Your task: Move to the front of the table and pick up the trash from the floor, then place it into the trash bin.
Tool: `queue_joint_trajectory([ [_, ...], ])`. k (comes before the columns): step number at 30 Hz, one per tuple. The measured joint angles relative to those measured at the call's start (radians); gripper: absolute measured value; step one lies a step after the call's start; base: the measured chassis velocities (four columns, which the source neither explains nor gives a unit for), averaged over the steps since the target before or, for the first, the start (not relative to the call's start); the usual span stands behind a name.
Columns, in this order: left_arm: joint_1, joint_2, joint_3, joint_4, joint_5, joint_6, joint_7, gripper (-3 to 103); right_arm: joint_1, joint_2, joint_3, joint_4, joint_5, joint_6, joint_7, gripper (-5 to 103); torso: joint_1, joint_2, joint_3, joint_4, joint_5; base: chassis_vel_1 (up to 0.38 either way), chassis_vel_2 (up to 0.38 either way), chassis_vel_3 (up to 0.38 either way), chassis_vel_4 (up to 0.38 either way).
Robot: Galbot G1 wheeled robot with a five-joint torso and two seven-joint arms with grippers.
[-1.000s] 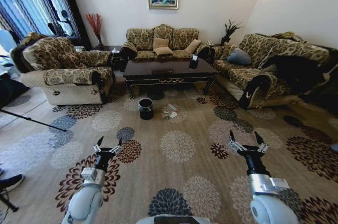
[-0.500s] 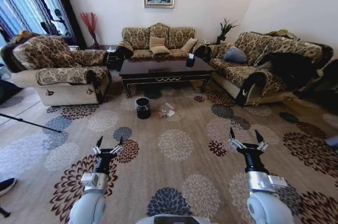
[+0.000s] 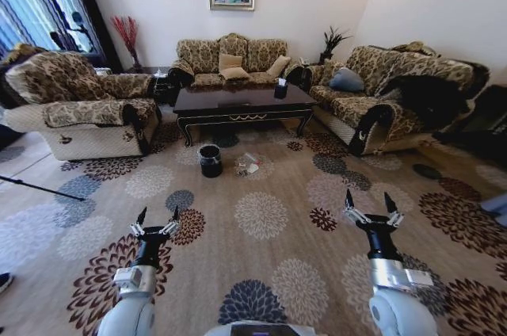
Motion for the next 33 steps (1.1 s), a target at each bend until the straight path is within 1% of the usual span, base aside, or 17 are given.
queue_joint_trajectory([
  [4, 0.018, -0.005, 0.001, -0.004, 0.017, -0.006, 0.002, 100, 0.002, 0.001, -0.004, -0.006, 0.000, 0.007, -0.012, 100, -0.008, -0.017, -0.010, 0.0000, 0.0000, 0.000, 0.000, 0.000, 0.000],
  [5, 0.027, -0.007, 0.003, -0.004, 0.021, -0.011, -0.007, 100, 0.001, 0.001, -0.008, -0.006, 0.000, 0.010, -0.016, 100, -0.011, -0.024, -0.013, 0.0001, 0.0000, 0.000, 0.000, 0.000, 0.000],
  [9, 0.046, -0.010, 0.002, -0.001, 0.017, -0.021, -0.026, 100, 0.001, 0.002, -0.016, -0.009, -0.001, 0.012, -0.019, 100, -0.015, -0.034, -0.018, 0.0000, 0.0000, 0.000, 0.000, 0.000, 0.000],
  [15, 0.055, -0.012, -0.005, 0.011, 0.012, -0.039, -0.027, 100, 0.006, 0.000, -0.017, -0.014, 0.004, 0.012, -0.019, 100, -0.025, -0.055, -0.030, 0.0000, 0.0000, 0.000, 0.000, 0.000, 0.000],
  [23, 0.051, -0.030, 0.004, 0.002, 0.018, -0.040, -0.021, 100, 0.023, -0.021, -0.011, -0.032, 0.033, 0.013, -0.019, 100, -0.043, -0.094, -0.052, 0.0000, 0.0000, 0.000, 0.000, 0.000, 0.000],
  [26, 0.050, -0.035, 0.002, 0.001, 0.019, -0.039, -0.021, 100, 0.028, -0.028, -0.010, -0.042, 0.038, 0.017, -0.018, 100, -0.046, -0.102, -0.056, 0.0000, 0.0000, 0.000, 0.000, 0.000, 0.000],
  [29, 0.059, -0.048, 0.002, 0.000, 0.027, -0.038, -0.020, 100, 0.040, -0.041, -0.015, -0.063, 0.046, 0.022, -0.018, 100, -0.054, -0.122, -0.067, 0.0000, 0.0001, 0.000, 0.000, 0.000, 0.000],
  [33, 0.068, -0.056, 0.002, -0.001, 0.038, -0.039, -0.019, 100, 0.051, -0.045, -0.021, -0.074, 0.051, 0.023, -0.018, 100, -0.059, -0.133, -0.074, 0.0000, 0.0000, 0.000, 0.000, 0.000, 0.000],
])
